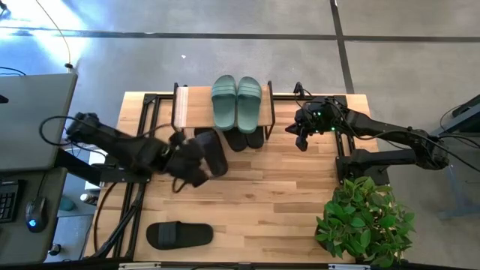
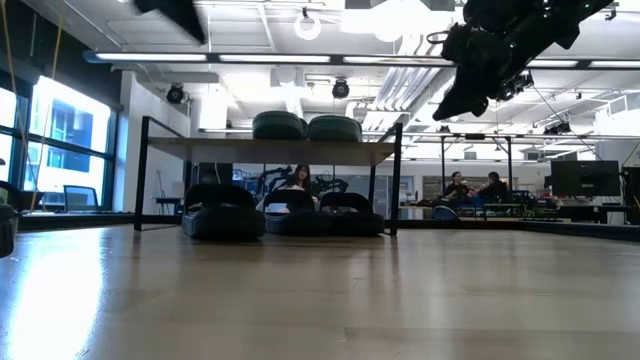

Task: Pick and place slides into the shelf
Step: Put the black slide under the shelf

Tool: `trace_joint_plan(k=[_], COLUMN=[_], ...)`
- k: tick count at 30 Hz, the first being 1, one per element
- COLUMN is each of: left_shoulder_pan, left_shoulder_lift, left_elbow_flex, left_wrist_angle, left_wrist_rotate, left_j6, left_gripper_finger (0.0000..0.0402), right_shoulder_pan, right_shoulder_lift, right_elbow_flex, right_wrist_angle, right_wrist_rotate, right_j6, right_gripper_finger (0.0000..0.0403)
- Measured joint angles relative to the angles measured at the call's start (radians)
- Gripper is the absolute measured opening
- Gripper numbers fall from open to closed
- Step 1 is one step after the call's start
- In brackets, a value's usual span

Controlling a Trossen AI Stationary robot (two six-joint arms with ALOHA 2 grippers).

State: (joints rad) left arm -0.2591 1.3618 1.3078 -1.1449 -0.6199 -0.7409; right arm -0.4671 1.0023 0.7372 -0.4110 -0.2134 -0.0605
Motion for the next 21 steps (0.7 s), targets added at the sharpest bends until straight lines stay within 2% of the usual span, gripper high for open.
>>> trace_joint_plan(k=[2, 5, 10, 16, 21], left_shoulder_pan=[-0.04, -0.08, -0.08, -0.038, 0.023], left_shoulder_lift=[-0.058, -0.106, -0.078, -0.045, -0.034], left_elbow_flex=[-0.123, -0.306, -0.519, -0.638, -0.665], left_wrist_angle=[0.036, 0.184, 0.412, 0.473, 0.516], left_wrist_rotate=[0.004, 0.004, 0.002, -0.001, 0.005], left_j6=[-0.128, -0.307, -0.49, -0.682, -0.657], left_gripper_finger=[0.0007, 0.001, 0.0003, 0.0003, 0.0002], right_shoulder_pan=[0.0, 0.0, 0.0, 0.0, 0.0], right_shoulder_lift=[0.0, 0.0, 0.0, 0.0, 0.0], right_elbow_flex=[0.0, 0.0, 0.0, 0.0, 0.0], right_wrist_angle=[0.0, 0.007, 0.013, 0.009, 0.01], right_wrist_rotate=[0.0, 0.0, -0.003, -0.004, -0.003], right_j6=[-0.001, -0.001, 0.0, 0.01, 0.005], right_gripper_finger=[0.0, 0.0, 0.0, 0.0, 0.0])
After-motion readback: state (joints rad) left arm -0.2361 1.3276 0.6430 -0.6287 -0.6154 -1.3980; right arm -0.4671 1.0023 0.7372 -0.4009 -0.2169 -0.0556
